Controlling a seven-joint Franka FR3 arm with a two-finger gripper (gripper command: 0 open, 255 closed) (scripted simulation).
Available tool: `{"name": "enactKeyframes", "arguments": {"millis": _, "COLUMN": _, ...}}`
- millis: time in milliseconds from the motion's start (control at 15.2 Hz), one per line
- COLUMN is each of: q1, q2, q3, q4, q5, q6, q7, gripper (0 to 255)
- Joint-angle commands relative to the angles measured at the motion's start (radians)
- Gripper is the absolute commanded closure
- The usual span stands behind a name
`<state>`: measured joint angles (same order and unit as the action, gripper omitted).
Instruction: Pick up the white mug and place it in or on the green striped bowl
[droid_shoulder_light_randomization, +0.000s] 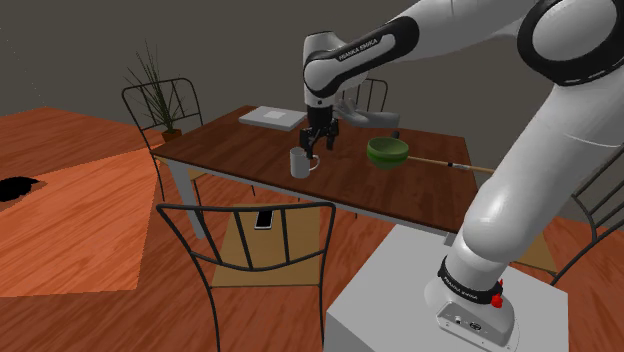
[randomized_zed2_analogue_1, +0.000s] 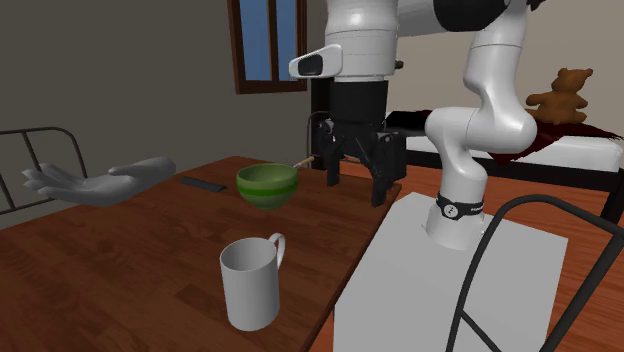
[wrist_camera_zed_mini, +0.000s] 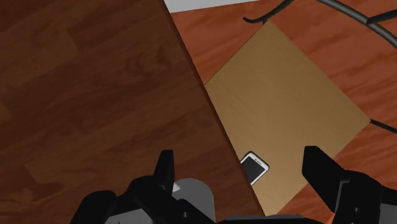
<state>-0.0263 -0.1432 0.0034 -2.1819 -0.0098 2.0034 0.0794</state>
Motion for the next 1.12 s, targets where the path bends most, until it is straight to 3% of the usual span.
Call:
{"name": "enactKeyframes", "arguments": {"millis": 0, "q1": -0.004, "q2": 0.068, "q3": -0.002, "q4": 0.046, "q5": -0.003, "q6": 0.039, "q7": 0.007, "gripper": 0}}
{"name": "enactKeyframes", "arguments": {"millis": 660, "q1": -0.016, "q2": 0.415, "q3": -0.017, "q4": 0.384, "q5": -0.009, "q6": 0.131, "q7": 0.038, "gripper": 0}}
{"name": "enactKeyframes", "arguments": {"millis": 1056, "q1": -0.018, "q2": 0.457, "q3": -0.018, "q4": 0.371, "q5": -0.01, "q6": 0.188, "q7": 0.039, "gripper": 0}}
